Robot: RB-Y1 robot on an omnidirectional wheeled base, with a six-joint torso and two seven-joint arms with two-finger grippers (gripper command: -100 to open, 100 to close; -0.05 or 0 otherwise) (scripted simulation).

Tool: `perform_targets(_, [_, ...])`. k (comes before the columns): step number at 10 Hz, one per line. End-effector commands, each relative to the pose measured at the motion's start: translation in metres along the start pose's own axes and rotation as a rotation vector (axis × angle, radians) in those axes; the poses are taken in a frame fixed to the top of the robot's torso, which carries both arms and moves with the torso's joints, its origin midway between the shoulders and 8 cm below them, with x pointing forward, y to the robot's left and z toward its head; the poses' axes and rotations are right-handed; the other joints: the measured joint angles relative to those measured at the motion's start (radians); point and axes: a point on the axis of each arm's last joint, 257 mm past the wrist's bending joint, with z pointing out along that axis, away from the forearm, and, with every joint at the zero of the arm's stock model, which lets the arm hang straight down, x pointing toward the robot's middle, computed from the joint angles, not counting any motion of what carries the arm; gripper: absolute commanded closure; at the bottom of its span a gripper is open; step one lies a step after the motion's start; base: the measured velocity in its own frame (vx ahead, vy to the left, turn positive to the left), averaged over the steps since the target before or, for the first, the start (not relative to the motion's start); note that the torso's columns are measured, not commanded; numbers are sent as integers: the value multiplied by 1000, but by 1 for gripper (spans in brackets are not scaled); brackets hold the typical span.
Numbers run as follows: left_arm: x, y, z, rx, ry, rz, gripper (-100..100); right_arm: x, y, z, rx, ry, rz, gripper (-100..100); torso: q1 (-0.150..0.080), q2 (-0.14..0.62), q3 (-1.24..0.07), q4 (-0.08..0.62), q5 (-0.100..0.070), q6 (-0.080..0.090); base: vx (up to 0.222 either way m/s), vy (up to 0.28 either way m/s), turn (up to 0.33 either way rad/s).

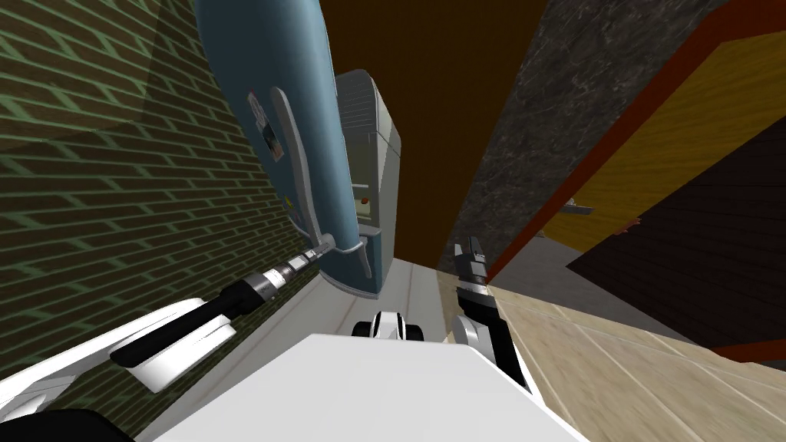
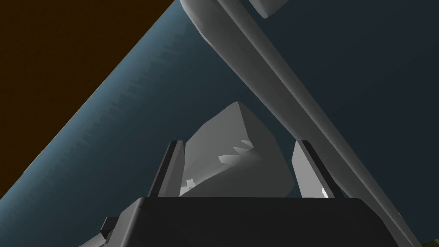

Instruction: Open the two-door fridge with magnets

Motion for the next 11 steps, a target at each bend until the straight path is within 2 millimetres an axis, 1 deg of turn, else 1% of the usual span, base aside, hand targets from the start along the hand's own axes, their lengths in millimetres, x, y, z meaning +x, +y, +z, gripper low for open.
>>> perform_targets(1, [20,-34,-3,83,54,14,100,0,0,0,0,0,0,0,3,3,2,0,1,0,-188,364,1])
perform_targets(2, [32,-45,-6,110,82,13,100,0,0,0,0,0,0,0,7,6,4,2,3,1,-221,379,-8])
perform_targets(3, [43,-57,-9,138,109,10,100,0,0,0,0,0,0,0,6,10,7,2,4,1,-234,386,-20])
perform_targets(4, [42,-42,-9,97,108,3,100,0,0,0,0,0,0,0,4,12,8,4,2,0,-114,173,-15])
perform_targets(5, [49,-48,-11,117,133,5,100,0,0,0,0,0,0,0,-9,3,3,-1,1,2,-118,179,-80])
perform_targets(6, [52,-52,-12,135,150,8,100,0,0,0,0,0,0,0,-9,2,2,-4,1,4,-158,323,-192])
perform_targets(7, [52,-52,-12,135,150,8,100,0,0,0,0,0,0,0,1,4,4,-2,3,3,-139,249,-95])
perform_targets(9, [60,-61,-14,171,184,15,100,0,0,0,0,0,0,0,4,2,2,-1,4,3,-144,264,-129])
perform_targets(10, [60,-61,-14,171,184,15,100,0,0,0,0,0,0,0,6,2,2,0,4,3,-121,246,-57])
perform_targets(11, [63,-65,-16,189,201,17,100,0,0,0,0,0,0,0,4,-1,0,0,3,2,-110,262,-74])
